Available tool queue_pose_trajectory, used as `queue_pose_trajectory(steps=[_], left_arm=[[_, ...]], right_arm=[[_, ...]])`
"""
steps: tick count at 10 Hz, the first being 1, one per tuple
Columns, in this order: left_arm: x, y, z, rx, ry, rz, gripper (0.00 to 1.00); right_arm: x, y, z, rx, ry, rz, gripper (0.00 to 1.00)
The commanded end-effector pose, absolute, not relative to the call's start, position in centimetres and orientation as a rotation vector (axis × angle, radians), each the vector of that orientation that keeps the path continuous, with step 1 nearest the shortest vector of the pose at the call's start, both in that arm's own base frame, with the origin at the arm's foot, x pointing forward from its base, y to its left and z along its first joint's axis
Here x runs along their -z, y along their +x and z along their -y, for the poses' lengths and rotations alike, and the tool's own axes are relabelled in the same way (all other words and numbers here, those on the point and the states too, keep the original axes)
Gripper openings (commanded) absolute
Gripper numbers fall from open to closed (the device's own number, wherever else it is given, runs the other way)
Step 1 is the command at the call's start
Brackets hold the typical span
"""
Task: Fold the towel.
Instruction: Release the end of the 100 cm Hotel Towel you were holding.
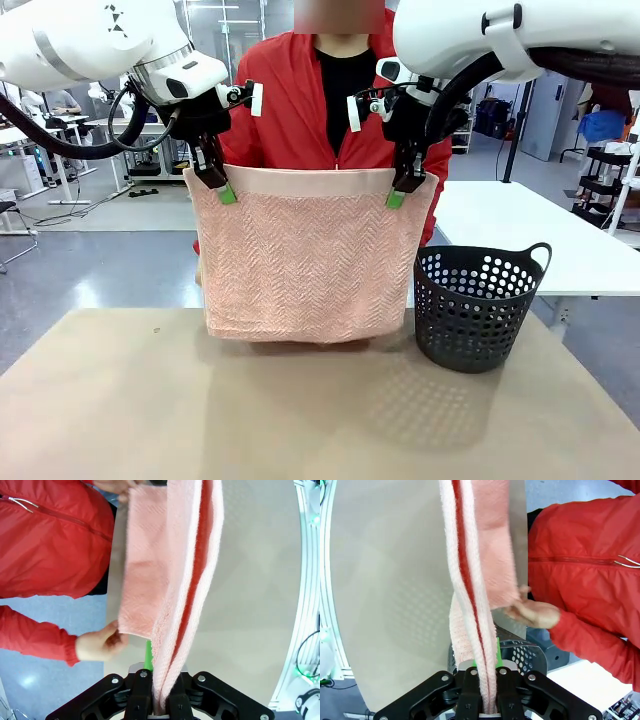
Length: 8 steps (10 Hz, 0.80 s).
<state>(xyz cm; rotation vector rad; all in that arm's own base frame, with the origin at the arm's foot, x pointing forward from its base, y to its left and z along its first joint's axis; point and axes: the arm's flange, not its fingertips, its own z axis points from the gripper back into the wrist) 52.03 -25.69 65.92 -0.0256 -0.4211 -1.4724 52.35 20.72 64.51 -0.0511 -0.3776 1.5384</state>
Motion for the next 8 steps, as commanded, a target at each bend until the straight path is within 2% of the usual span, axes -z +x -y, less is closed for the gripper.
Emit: queue_pose_trajectory(steps=[1, 8], left_arm=[[-66.18, 52.03, 25.68, 1.47, -0.009, 0.423, 0.0], [-66.18, 52.03, 25.68, 1.47, -0.009, 0.423, 0.0]], right_arm=[[-64.54, 52.31, -20.62, -1.537, -0.061, 0.375, 0.0], [-64.54, 52.31, -20.62, -1.537, -0.061, 0.375, 0.0]])
